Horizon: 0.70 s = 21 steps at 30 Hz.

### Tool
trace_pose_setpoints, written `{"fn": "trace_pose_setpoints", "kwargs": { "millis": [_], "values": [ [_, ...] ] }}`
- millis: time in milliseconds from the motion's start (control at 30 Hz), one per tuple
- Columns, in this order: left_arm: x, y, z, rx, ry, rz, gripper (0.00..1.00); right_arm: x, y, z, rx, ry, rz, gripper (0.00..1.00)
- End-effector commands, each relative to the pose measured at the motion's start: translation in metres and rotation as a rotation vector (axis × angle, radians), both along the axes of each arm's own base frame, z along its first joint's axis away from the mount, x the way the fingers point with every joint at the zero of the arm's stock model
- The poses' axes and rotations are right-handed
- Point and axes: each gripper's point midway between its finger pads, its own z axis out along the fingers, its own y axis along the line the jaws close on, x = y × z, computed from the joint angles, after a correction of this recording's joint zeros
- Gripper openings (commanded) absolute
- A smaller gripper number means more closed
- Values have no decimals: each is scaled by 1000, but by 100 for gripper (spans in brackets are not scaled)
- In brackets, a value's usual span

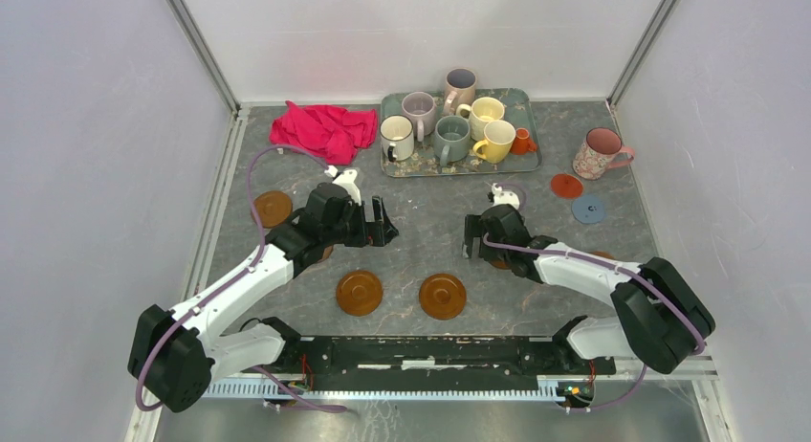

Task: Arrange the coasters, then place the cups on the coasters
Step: Move the coaster to the center of the board.

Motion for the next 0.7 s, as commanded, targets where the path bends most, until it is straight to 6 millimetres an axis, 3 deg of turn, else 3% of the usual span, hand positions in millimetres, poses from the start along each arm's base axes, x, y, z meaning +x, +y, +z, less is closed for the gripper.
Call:
{"fn": "trace_pose_setpoints", "kwargs": {
  "millis": [0, 100, 333, 500, 667],
  "values": [
    [7, -1, 6, -4, -32, -1, 100, -19, 8, -14, 21, 99, 19, 98],
    [6, 0, 8, -1, -39, -5, 100, -13, 8, -3, 12, 77, 13, 98],
    [10, -4, 23, -9, -69, -28, 100, 16, -4, 45, -59, -32, -40, 98],
    [10, -8, 32, -17, -83, -50, 100, 36, -31, 60, -73, -55, -105, 98],
    [11, -4, 40, 1, -116, -60, 100, 68, -71, 69, -79, -89, -208, 98]
  ]
}}
